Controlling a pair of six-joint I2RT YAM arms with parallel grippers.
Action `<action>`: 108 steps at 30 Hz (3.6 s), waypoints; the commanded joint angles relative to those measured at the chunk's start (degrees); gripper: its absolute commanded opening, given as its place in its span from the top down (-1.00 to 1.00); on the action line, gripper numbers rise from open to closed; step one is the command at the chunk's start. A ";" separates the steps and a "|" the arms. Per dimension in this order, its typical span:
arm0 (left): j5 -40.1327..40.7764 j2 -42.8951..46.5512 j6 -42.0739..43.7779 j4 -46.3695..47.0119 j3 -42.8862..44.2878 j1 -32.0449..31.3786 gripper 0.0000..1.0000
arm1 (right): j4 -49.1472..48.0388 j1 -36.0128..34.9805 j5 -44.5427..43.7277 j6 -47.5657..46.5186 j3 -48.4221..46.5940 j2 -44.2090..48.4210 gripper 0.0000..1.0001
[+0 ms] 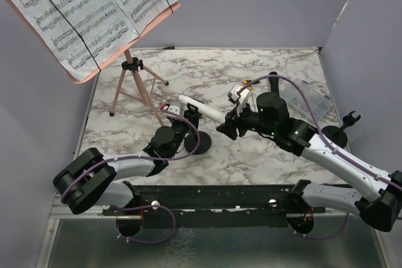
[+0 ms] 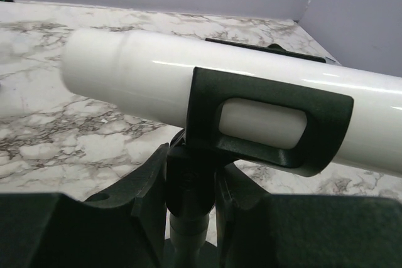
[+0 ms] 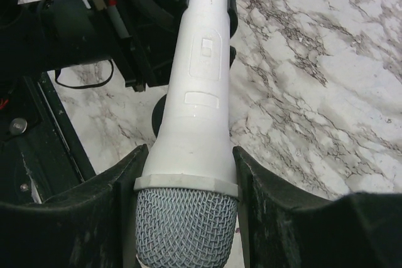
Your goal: Pack up the instrument practice props
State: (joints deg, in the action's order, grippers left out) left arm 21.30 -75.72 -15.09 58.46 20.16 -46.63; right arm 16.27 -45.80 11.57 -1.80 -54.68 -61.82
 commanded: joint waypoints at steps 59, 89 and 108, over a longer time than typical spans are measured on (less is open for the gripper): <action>-2.47 48.33 3.79 -61.11 4.04 6.20 -0.54 | 10.36 0.05 -8.20 -3.13 -8.98 5.57 0.99; -40.51 12.97 45.95 -61.81 37.21 5.64 -0.64 | 20.16 0.08 -2.12 -5.44 -21.96 0.06 0.99; -40.89 2.95 49.27 -60.39 44.76 -4.71 -0.21 | 20.36 0.13 -0.10 -6.53 -22.01 -0.85 0.99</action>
State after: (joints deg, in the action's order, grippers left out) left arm -20.58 -71.24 32.99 -3.18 62.41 -48.90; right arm 37.01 -45.45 9.89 -7.84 -75.09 -62.37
